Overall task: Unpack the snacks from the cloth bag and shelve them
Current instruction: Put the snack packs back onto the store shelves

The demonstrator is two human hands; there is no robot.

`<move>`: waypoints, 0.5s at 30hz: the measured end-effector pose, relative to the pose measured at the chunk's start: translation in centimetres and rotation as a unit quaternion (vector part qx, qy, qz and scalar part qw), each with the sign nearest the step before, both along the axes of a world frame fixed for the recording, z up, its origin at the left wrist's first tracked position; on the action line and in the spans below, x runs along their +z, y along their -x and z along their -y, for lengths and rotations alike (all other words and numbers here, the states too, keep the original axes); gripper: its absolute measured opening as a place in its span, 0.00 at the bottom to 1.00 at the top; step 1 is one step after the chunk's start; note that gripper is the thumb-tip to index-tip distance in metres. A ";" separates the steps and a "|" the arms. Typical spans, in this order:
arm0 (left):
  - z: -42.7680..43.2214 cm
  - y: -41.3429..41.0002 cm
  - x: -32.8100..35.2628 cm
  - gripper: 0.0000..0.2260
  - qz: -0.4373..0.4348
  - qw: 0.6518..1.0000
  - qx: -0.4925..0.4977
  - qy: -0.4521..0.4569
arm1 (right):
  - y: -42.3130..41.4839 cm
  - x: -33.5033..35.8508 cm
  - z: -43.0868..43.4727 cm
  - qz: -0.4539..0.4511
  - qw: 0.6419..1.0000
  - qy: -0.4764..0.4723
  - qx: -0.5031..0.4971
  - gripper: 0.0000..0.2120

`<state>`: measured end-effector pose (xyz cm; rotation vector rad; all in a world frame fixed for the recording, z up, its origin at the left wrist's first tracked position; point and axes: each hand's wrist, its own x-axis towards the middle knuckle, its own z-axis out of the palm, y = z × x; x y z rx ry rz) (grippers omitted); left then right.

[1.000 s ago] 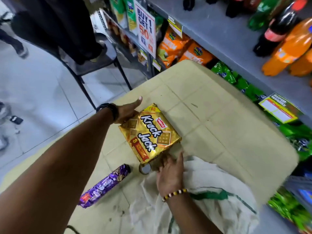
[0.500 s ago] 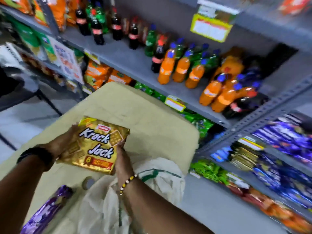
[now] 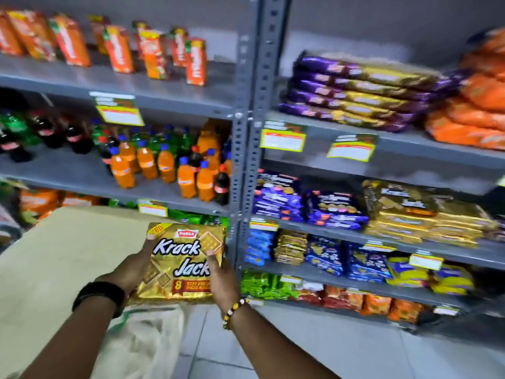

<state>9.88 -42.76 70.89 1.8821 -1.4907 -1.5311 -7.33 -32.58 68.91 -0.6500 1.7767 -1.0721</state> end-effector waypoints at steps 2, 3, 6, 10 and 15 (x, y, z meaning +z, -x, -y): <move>-1.5 5.9 0.7 0.36 0.019 0.999 -0.028 0.013 | 5.9 1.3 -2.0 -0.030 0.999 0.003 -0.016 0.24; -2.3 9.2 1.0 0.38 0.017 0.999 -0.033 0.027 | 9.1 2.2 -3.2 -0.052 0.998 0.007 -0.019 0.25; -5.2 18.9 2.8 0.42 0.012 0.998 -0.065 0.014 | 18.7 5.0 -7.7 -0.072 0.996 0.012 -0.046 0.26; -7.5 30.5 5.1 0.54 0.043 0.992 -0.096 0.063 | 29.5 8.2 -12.0 -0.084 0.992 0.016 -0.089 0.22; -7.7 42.5 7.2 0.51 -0.011 0.984 -0.165 0.067 | 40.0 10.4 -13.8 -0.093 0.980 0.015 -0.174 0.24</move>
